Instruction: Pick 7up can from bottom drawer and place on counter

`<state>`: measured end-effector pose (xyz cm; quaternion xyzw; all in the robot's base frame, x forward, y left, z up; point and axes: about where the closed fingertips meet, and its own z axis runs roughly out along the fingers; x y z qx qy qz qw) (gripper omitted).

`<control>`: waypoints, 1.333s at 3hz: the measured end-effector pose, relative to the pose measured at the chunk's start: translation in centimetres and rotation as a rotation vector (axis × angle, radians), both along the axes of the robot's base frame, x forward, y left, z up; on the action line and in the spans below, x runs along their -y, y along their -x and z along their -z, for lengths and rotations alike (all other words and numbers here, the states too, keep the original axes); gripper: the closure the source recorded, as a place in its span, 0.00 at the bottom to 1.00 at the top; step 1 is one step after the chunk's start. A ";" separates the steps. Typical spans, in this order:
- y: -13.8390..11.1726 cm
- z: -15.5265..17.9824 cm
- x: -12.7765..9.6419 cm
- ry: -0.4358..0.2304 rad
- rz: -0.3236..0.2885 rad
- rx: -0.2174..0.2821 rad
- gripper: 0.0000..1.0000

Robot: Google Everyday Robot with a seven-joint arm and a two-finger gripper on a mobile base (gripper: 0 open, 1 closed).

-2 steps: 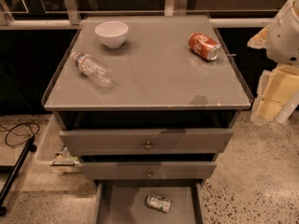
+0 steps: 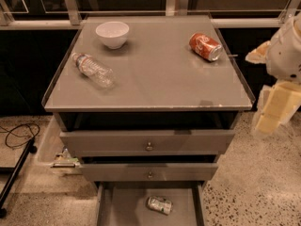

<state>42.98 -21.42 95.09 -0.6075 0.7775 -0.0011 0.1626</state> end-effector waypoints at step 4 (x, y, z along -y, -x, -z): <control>6.5 24.9 1.1 -0.197 -0.144 -0.038 0.00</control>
Offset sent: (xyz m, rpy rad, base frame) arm -0.0633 -0.0014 -0.1882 0.0988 -0.0450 0.2131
